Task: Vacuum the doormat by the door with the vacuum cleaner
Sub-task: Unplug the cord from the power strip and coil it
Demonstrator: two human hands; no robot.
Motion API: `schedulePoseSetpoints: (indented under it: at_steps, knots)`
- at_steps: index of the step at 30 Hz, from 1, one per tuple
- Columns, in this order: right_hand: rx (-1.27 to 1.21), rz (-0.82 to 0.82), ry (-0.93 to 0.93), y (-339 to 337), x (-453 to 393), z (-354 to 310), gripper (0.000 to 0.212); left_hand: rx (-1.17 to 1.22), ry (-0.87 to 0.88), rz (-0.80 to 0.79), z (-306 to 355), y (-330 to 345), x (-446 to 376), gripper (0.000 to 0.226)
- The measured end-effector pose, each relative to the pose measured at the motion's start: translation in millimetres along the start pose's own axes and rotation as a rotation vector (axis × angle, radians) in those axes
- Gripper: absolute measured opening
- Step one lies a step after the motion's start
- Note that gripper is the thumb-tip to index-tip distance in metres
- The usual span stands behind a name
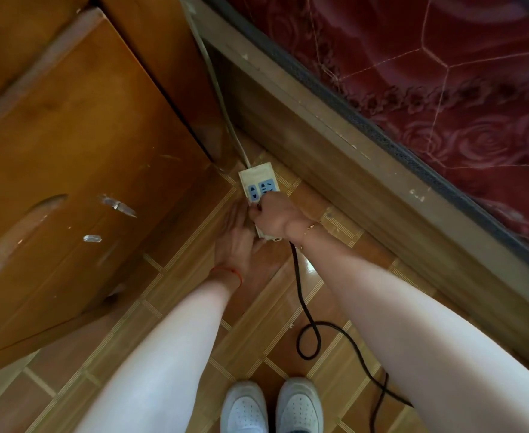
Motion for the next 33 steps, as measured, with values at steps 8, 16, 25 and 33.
schedulePoseSetpoints:
  at_steps: [8,16,25,33]
  knots:
    - [-0.276,0.108,0.171,-29.4,36.6,34.2,0.04,0.612,0.394,0.279,49.3,-39.4,48.0,0.044]
    - [-0.422,0.077,0.181,-60.1,139.1,32.9,0.028,0.889,0.352,-0.013,106.0,-50.8,183.1,0.043]
    - [-0.188,0.33,0.189,-113.1,289.3,73.7,0.04,0.491,0.528,0.024,145.1,-57.8,304.1,0.042]
    - [-0.251,0.339,0.296,-101.5,417.7,123.4,0.04,0.0,0.746,0.059,176.1,-23.6,391.9,0.055]
Point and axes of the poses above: each hand's wrist, its own x-axis away from the middle knuckle, its own y-axis out of the palm, z = x × y, the point moved 9 cm from there along -x, towards the middle knuckle, and after that the axes turned 4 degrees about z, right-handed, at the moved point
